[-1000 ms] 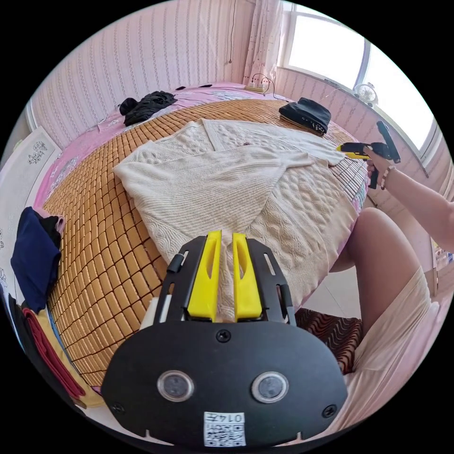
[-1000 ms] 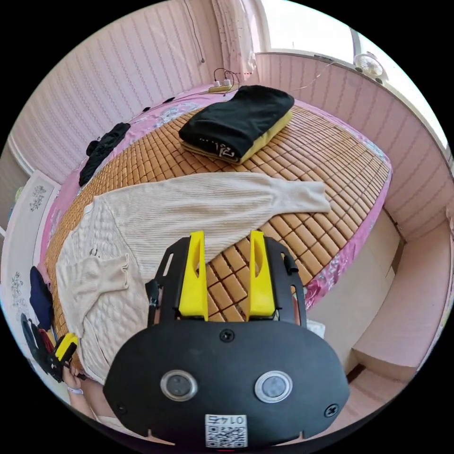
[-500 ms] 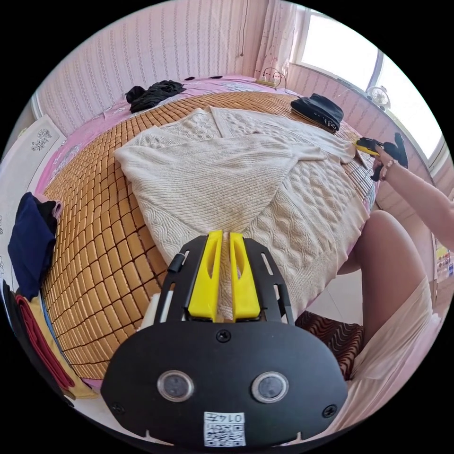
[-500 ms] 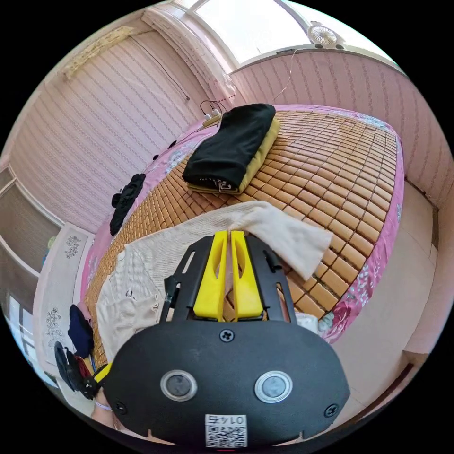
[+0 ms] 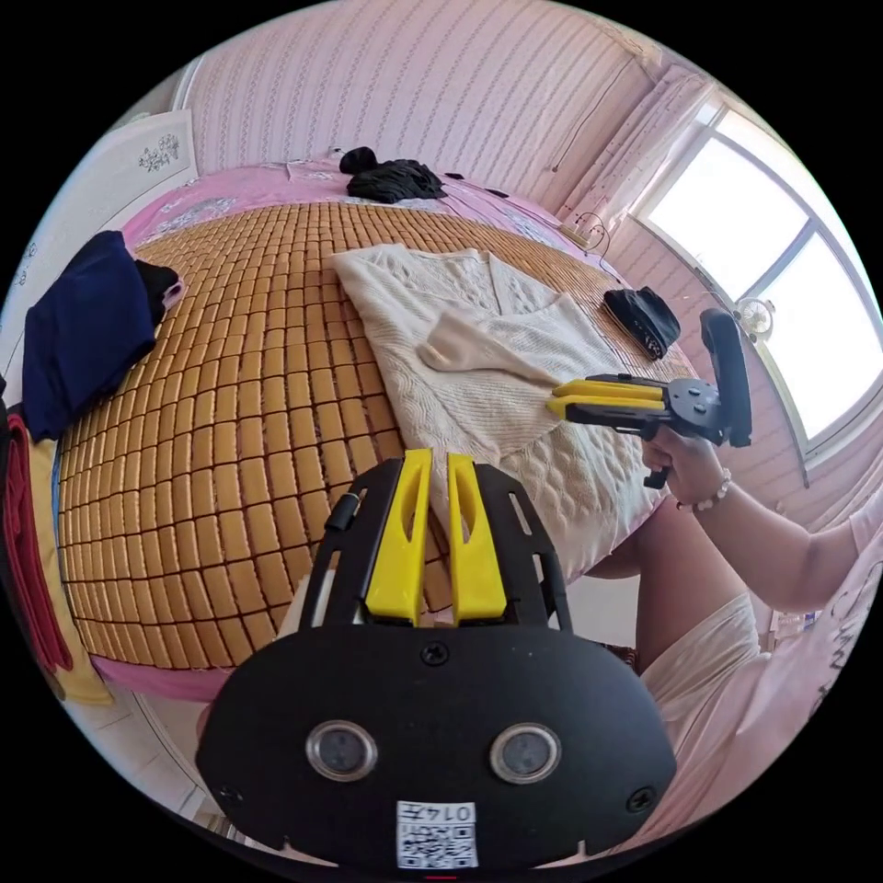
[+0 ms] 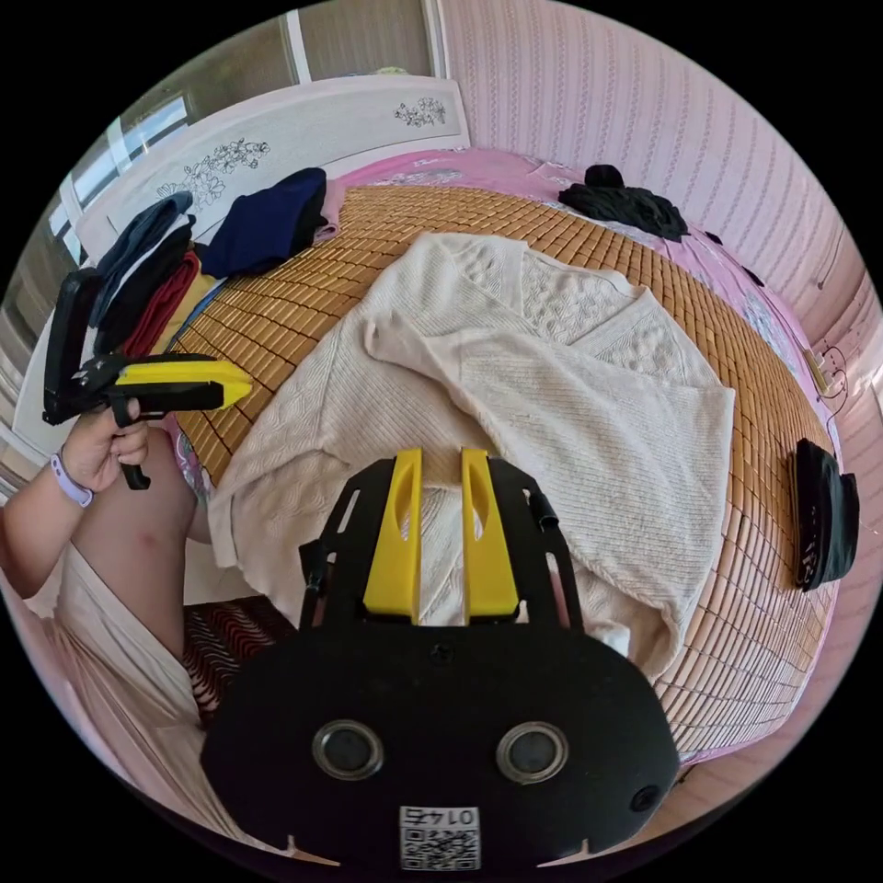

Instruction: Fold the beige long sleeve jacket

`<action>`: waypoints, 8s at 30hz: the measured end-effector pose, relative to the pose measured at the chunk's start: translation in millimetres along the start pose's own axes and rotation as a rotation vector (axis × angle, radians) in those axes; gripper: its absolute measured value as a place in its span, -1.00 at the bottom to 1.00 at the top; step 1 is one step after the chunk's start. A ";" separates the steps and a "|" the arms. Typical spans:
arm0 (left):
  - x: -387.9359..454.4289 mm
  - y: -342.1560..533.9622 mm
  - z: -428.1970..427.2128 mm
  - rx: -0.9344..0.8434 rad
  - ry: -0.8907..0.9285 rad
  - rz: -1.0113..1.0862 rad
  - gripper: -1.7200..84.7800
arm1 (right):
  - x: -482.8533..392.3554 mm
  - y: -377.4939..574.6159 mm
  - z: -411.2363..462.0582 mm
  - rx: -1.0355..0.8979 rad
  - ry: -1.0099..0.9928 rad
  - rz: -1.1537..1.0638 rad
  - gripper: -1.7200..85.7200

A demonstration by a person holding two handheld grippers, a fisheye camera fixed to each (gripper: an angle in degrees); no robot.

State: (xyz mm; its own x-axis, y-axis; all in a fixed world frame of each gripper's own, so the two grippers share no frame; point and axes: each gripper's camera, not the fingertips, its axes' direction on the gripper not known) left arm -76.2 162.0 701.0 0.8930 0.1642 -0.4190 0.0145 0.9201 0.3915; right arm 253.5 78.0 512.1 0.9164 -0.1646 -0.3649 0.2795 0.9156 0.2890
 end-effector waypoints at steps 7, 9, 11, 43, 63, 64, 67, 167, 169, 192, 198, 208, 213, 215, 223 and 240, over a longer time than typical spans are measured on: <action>-5.9 -39.8 -4.8 0.062 0.030 0.025 -0.84 | 18.7 9.6 -9.1 0.008 0.002 0.080 -0.82; -2.6 -58.7 -3.0 0.108 0.013 0.031 -0.83 | 31.8 8.4 -8.7 0.010 -0.008 0.127 -0.82; -3.1 -79.2 5.2 0.122 -0.012 0.024 -0.80 | 37.2 2.9 -6.3 0.007 -0.035 0.144 -0.82; -30.3 -161.8 24.1 -0.115 -0.082 0.118 -0.92 | -29.7 -92.7 53.5 0.011 -0.127 -0.096 -0.80; -82.6 -192.1 -1.6 -0.114 -0.060 0.071 -0.84 | 43.9 -89.0 -3.6 0.132 -0.102 -0.024 -0.82; -92.5 -197.4 -7.0 -0.069 -0.054 0.051 -0.84 | 56.5 -88.7 -7.5 0.143 -0.082 -0.002 -0.81; -120.7 -218.2 -9.4 0.006 -0.013 -0.025 -0.82 | 124.1 -91.3 -14.3 0.135 0.081 0.120 -0.76; 240.0 126.2 156.7 -0.039 0.331 0.709 -0.63 | 162.0 67.6 5.7 -0.399 -0.263 0.550 -0.78; 252.2 126.3 169.3 -0.093 0.349 0.726 -0.59 | 167.2 73.0 7.3 -0.402 -0.266 0.555 -0.87; 233.1 195.2 50.7 -0.083 0.043 0.724 -0.98 | 215.8 210.9 -53.7 0.095 -0.652 0.971 -0.84; 193.0 199.1 17.4 -0.016 0.082 0.612 -0.97 | 190.9 212.0 -95.8 0.224 -0.702 0.846 -0.93; 76.9 200.9 -34.0 0.168 0.171 0.155 -0.93 | 109.3 30.1 -137.0 0.221 -0.599 0.446 -0.90; -4.5 189.8 -27.1 0.082 0.020 -0.183 -0.84 | 44.0 -88.6 -69.6 0.036 -0.451 0.324 -0.85; -29.6 191.3 -32.1 0.092 0.027 -0.241 -0.83 | 31.7 -101.5 -65.7 0.042 -0.444 0.280 -0.81; -74.1 188.8 -36.6 0.092 0.031 -0.312 -0.67 | 12.4 -98.8 -50.9 -0.031 -0.268 0.129 -0.61; -53.0 147.2 1.4 -0.075 0.016 -0.166 -0.84 | -19.0 -134.7 1.1 -0.241 -0.473 -0.001 -0.76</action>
State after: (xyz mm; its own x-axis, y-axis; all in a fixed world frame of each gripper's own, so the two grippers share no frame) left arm -120.8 288.2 781.9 0.8738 0.0130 -0.4861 0.1269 0.9589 0.2537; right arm 198.8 -42.6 481.1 0.9608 -0.2623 0.0900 0.2580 0.9645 0.0570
